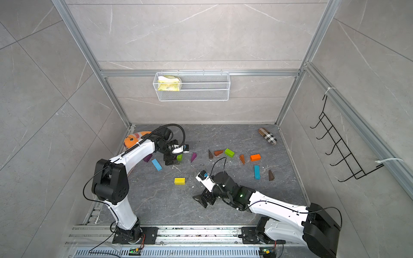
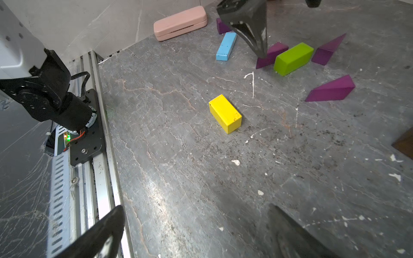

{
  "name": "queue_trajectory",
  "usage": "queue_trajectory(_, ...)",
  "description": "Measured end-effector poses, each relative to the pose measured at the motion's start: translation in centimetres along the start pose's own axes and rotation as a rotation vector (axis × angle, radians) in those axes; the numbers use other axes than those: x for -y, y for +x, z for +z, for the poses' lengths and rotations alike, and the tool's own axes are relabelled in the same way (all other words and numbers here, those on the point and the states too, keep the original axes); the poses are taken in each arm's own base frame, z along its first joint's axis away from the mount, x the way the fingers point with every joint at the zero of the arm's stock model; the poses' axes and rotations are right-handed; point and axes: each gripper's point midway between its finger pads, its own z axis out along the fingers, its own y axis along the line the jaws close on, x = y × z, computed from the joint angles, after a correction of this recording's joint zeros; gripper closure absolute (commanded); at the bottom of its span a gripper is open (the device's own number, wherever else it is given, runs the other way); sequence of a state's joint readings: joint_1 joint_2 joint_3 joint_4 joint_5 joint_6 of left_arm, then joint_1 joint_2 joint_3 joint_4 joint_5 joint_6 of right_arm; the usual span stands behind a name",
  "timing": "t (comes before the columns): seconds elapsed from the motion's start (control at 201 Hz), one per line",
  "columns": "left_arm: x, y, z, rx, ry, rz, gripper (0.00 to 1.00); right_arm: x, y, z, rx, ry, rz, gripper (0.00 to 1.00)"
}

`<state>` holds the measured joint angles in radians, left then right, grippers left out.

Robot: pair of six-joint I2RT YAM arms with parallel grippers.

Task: Assemble a small pinwheel with building blocks
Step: Place the building block at the center of the board, then pick up the building block from the center of the board.

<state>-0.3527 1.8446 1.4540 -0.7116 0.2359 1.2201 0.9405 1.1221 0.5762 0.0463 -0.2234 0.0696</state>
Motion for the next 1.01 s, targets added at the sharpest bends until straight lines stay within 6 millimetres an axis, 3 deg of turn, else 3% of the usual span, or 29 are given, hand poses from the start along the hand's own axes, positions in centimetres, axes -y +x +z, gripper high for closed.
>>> queue_trajectory(0.199,-1.7,0.4,2.5,-0.024,0.046,0.062,0.04,-0.1,0.3,-0.3,0.004,-0.001,-0.001,0.0)
queue_trajectory(0.423,-3.4,1.3,3.7,-0.059,0.033,0.065,0.08,0.1,0.9,-1.1,0.003,0.014,0.0,0.0)
queue_trajectory(1.011,-3.6,2.7,5.5,-0.089,0.088,0.033,0.11,0.1,1.5,-0.7,-0.022,0.011,0.002,0.0)
